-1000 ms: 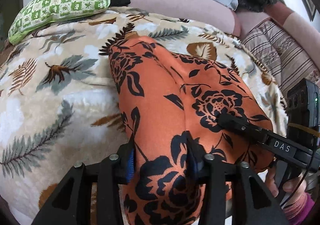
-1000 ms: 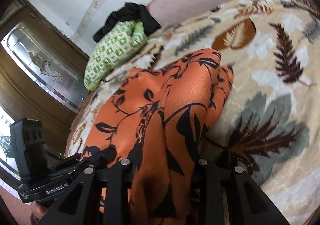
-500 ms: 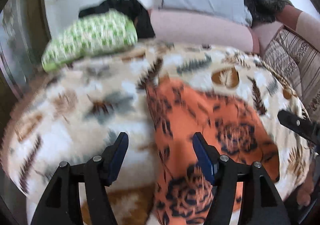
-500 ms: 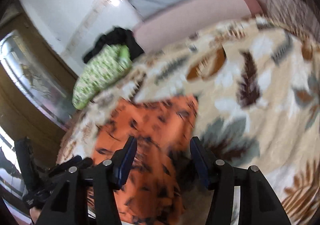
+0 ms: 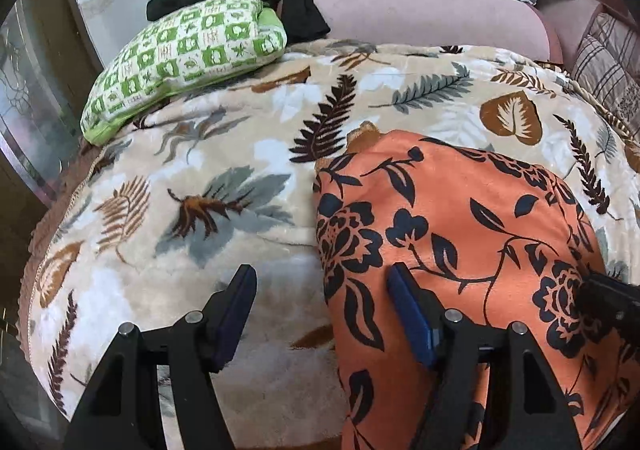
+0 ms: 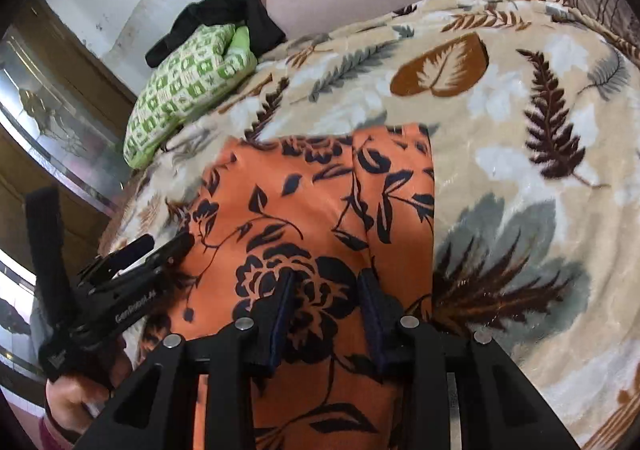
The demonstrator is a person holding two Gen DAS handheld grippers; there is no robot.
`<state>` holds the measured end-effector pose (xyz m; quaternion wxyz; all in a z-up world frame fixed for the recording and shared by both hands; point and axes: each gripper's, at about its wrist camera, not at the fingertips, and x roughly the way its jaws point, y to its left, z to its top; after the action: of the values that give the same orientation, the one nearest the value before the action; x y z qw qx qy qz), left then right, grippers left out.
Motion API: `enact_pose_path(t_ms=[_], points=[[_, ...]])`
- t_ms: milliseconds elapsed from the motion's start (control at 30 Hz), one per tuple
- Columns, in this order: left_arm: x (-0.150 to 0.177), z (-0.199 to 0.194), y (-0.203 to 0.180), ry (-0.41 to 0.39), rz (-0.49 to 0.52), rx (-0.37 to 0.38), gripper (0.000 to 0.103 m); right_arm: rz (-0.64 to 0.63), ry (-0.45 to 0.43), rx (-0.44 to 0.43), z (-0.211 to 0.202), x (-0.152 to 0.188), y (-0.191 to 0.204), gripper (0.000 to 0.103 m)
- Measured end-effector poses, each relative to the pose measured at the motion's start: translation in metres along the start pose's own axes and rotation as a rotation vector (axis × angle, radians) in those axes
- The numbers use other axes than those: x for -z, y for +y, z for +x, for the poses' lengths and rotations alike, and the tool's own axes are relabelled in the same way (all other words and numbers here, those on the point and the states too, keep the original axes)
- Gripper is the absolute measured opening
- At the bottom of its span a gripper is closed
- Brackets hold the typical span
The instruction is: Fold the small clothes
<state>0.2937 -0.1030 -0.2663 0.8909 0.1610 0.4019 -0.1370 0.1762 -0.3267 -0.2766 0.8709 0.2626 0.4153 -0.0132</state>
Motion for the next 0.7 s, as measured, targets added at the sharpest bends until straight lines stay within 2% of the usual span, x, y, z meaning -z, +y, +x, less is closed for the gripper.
enact_pose_path(t_ms=[133,200,267,367,433,467,533,633,700], points=[[0.003,-0.031,0.010,-0.029,-0.049,0.029,0.070,-0.026,-0.027,-0.033,-0.026,0.002,0.009,0.036],[0.016,-0.054,0.014,-0.050,-0.068,0.040,0.070,-0.083,-0.046,-0.042,-0.046,0.008,0.022,0.035],[0.033,-0.063,0.008,-0.035,-0.043,0.028,0.070,-0.138,-0.047,-0.022,-0.060,0.020,0.033,0.035],[0.060,-0.056,-0.008,0.025,0.032,-0.032,0.070,-0.160,0.050,0.026,-0.043,0.047,0.037,0.036],[0.063,-0.061,-0.008,0.035,0.034,-0.058,0.070,-0.171,0.047,0.066,-0.035,0.057,0.035,0.036],[0.061,-0.069,-0.004,0.029,0.017,-0.043,0.070,-0.163,0.040,0.063,-0.038,0.056,0.036,0.036],[0.055,-0.096,0.006,-0.018,-0.040,-0.011,0.070,-0.133,0.039,0.053,-0.051,0.050,0.039,0.036],[0.047,-0.145,0.012,-0.114,-0.075,-0.028,0.070,-0.163,-0.003,0.103,-0.082,0.040,0.056,0.037],[0.046,-0.185,0.013,-0.201,-0.077,-0.038,0.078,-0.207,-0.065,0.150,-0.112,0.037,0.075,0.037]])
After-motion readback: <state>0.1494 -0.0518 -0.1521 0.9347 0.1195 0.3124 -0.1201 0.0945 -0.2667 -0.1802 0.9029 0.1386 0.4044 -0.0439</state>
